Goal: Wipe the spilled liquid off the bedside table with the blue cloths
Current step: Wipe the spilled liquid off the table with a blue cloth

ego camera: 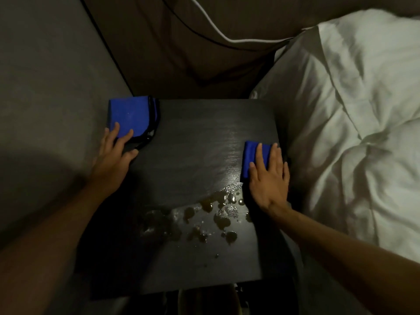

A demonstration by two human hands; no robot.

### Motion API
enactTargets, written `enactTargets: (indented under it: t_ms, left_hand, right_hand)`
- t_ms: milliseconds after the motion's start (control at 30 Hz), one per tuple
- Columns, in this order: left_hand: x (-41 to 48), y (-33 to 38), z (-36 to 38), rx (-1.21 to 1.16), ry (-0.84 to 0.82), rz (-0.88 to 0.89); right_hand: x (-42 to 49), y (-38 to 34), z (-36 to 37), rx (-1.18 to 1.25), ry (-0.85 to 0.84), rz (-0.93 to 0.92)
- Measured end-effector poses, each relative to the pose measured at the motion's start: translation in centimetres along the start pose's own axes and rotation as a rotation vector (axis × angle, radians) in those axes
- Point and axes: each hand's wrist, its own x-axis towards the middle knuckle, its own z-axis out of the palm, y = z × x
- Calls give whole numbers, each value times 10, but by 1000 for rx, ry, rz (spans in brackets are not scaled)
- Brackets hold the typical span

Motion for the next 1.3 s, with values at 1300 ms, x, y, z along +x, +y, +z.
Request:
enactTargets:
  t_ms: [1300]
  left_hand:
    - [-2, -1, -5, -35, -7, 34]
  right_hand:
    - [-74, -95, 53, -26, 198, 193]
